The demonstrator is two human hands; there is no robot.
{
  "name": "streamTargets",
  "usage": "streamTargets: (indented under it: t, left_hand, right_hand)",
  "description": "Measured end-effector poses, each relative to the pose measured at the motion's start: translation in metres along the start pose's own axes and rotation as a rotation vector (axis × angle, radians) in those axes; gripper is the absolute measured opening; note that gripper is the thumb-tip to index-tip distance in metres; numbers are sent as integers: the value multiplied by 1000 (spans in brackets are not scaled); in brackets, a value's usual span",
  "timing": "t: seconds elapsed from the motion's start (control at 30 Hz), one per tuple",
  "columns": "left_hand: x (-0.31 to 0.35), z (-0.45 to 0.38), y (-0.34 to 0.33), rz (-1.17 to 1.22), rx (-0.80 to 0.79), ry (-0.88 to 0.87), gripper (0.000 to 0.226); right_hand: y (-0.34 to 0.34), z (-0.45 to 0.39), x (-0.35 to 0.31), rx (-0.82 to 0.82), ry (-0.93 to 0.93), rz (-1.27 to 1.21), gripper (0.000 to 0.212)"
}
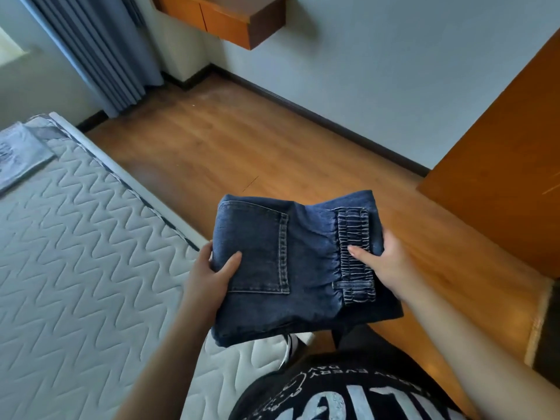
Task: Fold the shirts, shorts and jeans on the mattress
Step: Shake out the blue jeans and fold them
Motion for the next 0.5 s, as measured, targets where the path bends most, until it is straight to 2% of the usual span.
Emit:
streamTargets:
  t: [0.17, 0.5]
  left_hand:
    - [28, -38, -62, 40, 10, 39, 27]
    - [105, -94, -181, 195, 48, 181, 38]
  right_hand:
    - [19, -88, -1, -49, -56, -121, 39]
    - [82, -261, -38, -142, -75, -259, 42]
Point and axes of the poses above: each hand's wrist, its own z-axis away from the middle knuckle, its own y-axis out of the back of the hand, x = y × z, the point moved 3 cm from there along -z, towards the middle knuckle, and after that the axes turned 15 degrees about x, right-handed, at the moved point
